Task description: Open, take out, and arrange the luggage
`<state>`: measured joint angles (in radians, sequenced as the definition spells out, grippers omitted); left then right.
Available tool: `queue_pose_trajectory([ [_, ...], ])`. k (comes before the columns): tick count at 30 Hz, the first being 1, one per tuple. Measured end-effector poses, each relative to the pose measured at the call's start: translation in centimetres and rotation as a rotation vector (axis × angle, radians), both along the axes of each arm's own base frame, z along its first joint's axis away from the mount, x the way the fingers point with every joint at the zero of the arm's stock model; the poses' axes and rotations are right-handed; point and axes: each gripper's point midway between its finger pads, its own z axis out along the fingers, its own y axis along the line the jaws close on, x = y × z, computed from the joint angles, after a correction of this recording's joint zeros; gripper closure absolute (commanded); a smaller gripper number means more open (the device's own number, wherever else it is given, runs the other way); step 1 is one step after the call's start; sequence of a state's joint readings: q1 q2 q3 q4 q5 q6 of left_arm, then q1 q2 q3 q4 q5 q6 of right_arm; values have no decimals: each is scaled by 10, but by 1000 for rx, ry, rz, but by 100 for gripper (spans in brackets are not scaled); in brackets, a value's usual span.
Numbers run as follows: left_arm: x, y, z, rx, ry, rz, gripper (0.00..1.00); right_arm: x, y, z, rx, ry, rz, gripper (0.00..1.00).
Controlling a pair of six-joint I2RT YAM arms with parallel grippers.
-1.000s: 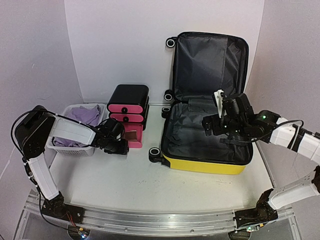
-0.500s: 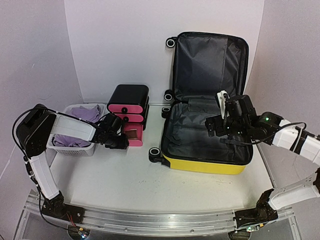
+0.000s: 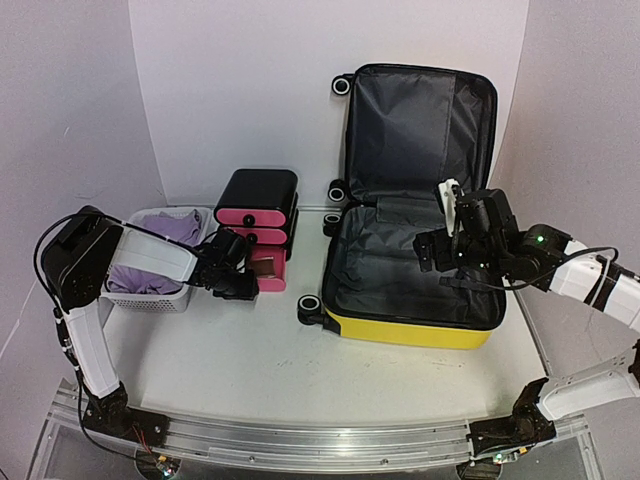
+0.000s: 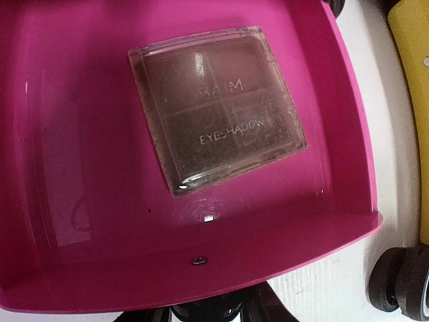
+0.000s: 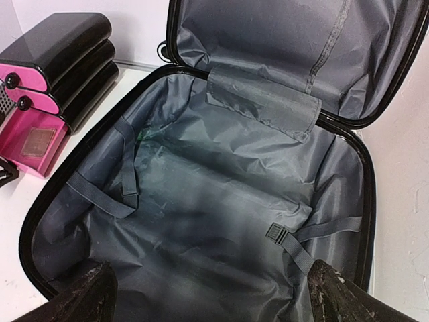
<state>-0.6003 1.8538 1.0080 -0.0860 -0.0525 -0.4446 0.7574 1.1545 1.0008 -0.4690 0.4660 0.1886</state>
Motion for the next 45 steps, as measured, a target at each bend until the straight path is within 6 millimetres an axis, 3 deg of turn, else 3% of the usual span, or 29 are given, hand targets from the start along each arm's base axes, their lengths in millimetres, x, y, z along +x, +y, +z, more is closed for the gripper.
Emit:
queue_pose_trajectory([
  [3,3,1,2,5,-11,4,78,0,0,0,-3,0,-1,2],
  [8,13,4,10,1,-30,19,82,0,-1,0,-6,-2,-5,2],
  [26,36,14,30,32,-82,63,81,-1,-6,0,-26,-5,-16,2],
  [38,37,15,29,28,-87,73,84,-1,-8,0,-39,-3,-19,2],
  [45,32,20,18,19,-123,75,85,-1,-7,-4,-49,6,-17,2],
])
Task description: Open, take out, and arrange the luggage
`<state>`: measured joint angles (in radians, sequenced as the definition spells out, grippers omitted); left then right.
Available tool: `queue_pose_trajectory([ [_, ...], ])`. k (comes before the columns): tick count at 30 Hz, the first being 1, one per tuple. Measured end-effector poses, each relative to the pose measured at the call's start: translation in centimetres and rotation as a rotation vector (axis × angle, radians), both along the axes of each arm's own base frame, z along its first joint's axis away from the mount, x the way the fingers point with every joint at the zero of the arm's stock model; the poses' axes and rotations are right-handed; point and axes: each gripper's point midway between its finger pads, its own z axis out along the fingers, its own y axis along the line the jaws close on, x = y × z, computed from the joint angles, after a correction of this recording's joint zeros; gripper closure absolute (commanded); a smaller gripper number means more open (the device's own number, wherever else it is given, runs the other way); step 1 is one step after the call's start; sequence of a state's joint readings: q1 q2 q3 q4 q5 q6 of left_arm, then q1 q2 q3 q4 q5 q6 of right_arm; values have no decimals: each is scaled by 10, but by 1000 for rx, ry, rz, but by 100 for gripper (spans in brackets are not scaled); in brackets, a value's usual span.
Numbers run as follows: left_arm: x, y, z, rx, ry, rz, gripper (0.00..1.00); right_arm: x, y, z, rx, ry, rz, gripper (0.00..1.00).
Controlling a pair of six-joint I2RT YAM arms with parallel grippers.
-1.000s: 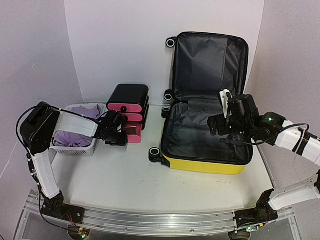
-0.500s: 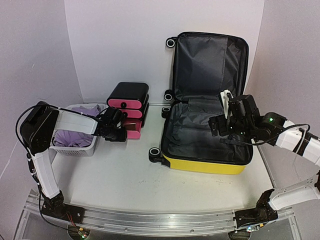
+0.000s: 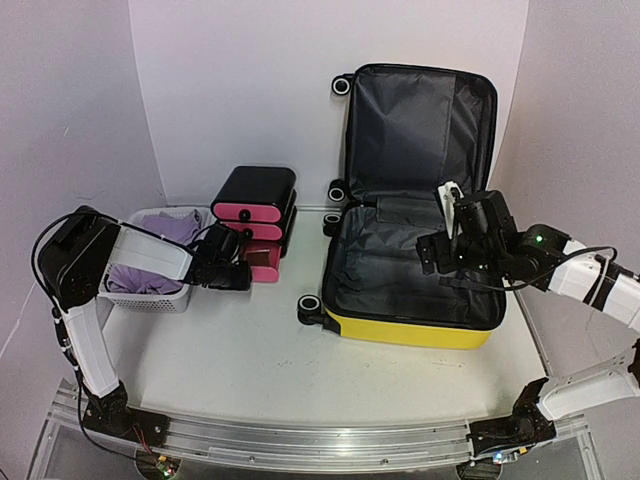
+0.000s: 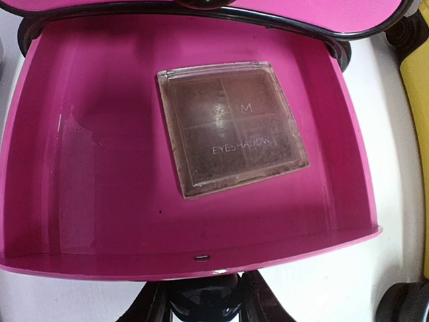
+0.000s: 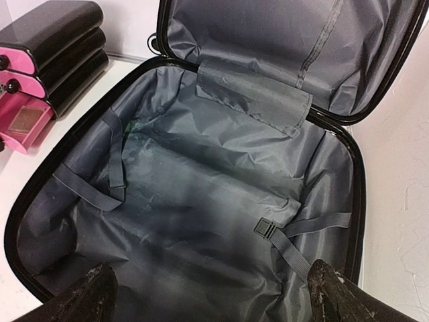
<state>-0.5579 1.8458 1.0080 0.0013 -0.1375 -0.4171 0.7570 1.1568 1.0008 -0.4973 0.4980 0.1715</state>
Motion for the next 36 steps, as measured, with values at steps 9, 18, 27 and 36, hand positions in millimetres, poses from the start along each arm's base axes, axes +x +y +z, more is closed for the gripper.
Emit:
queue_pose_trajectory([
  [9,-8,7,-7,-17,-59,-6,70,1,1,-2,-4,6,0,2],
  [18,2,6,8,-96,-153,45,39,-2,-1,5,15,-10,-2,2],
  [27,-6,11,22,-194,-181,91,29,-2,-1,6,22,-10,-1,2],
  [36,-18,13,11,-319,-96,169,64,-3,0,4,26,-3,3,2],
])
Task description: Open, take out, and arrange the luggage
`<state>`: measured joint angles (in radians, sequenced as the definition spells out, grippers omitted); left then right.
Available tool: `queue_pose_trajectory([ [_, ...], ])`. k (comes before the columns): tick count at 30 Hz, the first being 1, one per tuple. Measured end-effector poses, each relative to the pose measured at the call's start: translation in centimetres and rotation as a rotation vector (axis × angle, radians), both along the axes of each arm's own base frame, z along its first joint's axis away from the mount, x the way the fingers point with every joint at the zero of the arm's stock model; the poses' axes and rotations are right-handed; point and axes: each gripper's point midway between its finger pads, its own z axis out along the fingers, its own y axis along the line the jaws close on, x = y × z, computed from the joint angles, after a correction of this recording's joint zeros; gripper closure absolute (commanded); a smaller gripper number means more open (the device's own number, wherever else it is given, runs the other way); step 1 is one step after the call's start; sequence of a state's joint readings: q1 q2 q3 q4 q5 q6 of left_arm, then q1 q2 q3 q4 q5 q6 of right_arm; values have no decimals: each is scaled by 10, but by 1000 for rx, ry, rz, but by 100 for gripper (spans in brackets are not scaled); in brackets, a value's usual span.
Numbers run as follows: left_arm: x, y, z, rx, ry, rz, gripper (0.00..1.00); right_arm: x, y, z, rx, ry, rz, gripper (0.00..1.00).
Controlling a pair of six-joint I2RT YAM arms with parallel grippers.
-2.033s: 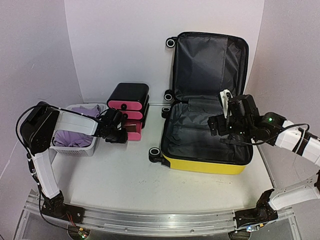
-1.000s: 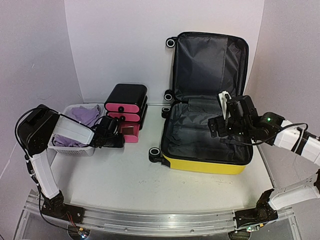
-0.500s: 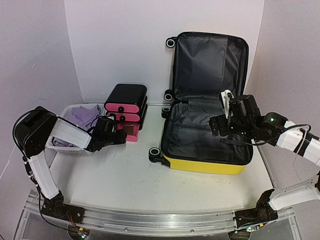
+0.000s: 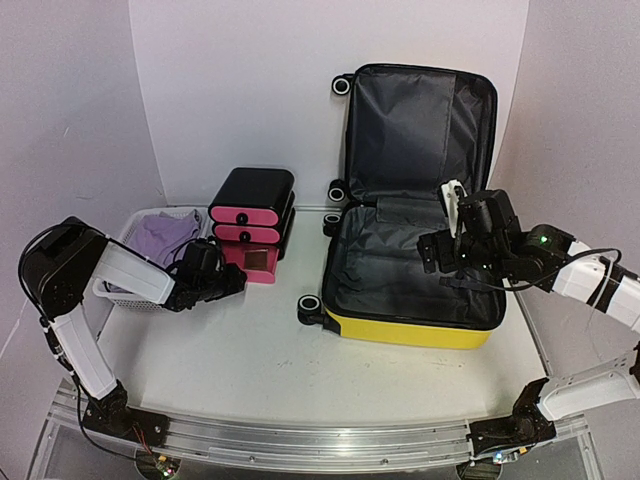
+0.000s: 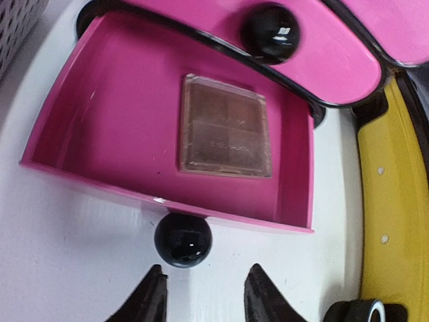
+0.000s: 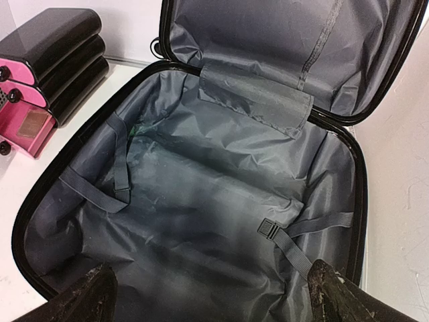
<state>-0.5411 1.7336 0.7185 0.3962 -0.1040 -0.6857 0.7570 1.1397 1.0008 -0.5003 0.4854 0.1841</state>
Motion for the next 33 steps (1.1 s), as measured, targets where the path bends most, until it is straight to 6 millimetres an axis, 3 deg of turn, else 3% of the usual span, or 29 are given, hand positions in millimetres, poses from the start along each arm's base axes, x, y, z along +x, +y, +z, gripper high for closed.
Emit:
queue_pose_trajectory([
  [3,3,5,-9,-25,32,27,63,0,0,0,-1,1,0,2],
  [6,7,12,-17,-48,60,63,53,0,0,-1,-3,3,0,2],
  [13,28,9,-2,-108,40,102,41,-1,0,-1,-3,4,0,2],
  [21,39,4,4,-130,27,109,56,0,-1,-1,-4,4,-1,2],
  [26,43,3,9,-129,19,102,59,-1,-1,-1,-4,4,-1,2],
  [33,62,-4,32,-167,-29,86,62,-1,-1,-1,-4,4,-1,2],
])
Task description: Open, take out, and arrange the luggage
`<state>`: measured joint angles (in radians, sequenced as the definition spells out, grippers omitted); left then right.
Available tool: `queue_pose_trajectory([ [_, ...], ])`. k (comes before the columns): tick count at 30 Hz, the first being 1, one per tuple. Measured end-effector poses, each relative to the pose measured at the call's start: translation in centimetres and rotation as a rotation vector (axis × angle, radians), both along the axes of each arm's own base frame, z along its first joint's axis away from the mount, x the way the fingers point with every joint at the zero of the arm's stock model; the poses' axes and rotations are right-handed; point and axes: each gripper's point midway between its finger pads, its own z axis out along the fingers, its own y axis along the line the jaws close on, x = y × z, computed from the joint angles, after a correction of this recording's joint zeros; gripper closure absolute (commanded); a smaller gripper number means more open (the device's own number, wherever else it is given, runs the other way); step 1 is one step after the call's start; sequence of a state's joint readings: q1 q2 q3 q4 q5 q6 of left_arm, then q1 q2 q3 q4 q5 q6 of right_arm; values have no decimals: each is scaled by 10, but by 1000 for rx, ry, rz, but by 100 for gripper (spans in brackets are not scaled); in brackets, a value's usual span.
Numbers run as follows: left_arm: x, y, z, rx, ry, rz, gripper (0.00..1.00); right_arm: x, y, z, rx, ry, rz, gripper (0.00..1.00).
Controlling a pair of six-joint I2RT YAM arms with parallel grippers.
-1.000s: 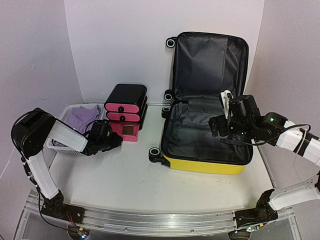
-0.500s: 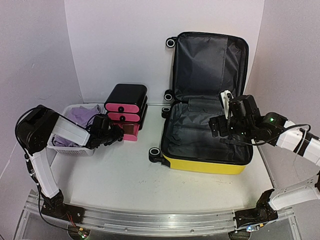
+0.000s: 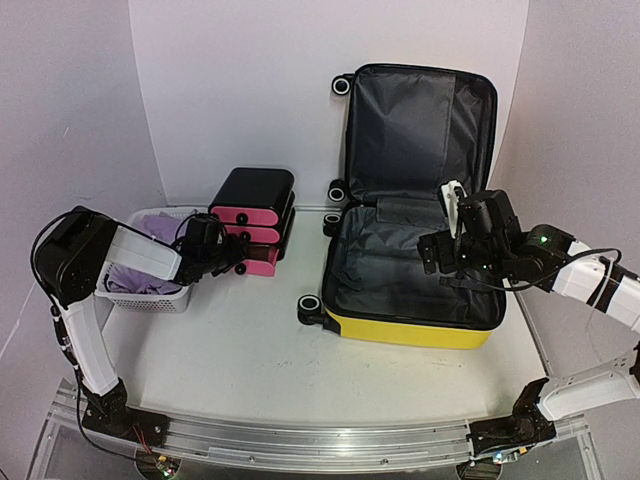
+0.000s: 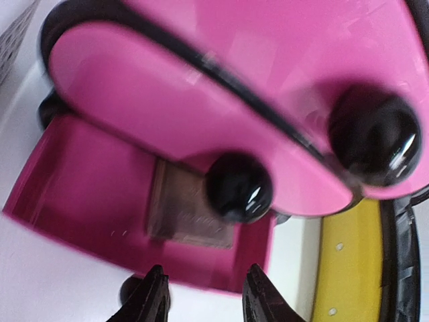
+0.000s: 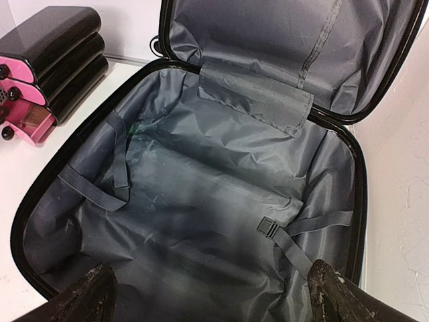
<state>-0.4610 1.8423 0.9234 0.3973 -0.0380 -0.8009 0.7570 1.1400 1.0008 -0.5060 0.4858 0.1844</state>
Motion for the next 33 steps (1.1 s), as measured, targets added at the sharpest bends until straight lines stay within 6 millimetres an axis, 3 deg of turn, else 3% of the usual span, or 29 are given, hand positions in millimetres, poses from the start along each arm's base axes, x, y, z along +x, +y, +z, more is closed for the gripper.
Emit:
queue_pose_trajectory([
  [7,16,-2,10,-13,-37,-14,68,0,0,0,-2,2,0,2],
  [11,12,-4,10,-4,-44,-43,68,-1,-1,-1,-4,4,0,2],
  [13,0,-1,6,13,-35,-55,67,-1,-1,-1,-5,5,0,2],
  [16,-26,10,4,36,-25,-68,56,0,0,-2,-7,7,0,2],
  [21,-49,20,6,52,-26,-77,54,2,3,-10,-21,27,4,2],
  [28,-48,13,-28,60,66,-91,50,2,8,-20,-29,56,21,2],
  [33,-35,8,-45,69,100,-82,50,2,8,-20,-24,57,22,2],
])
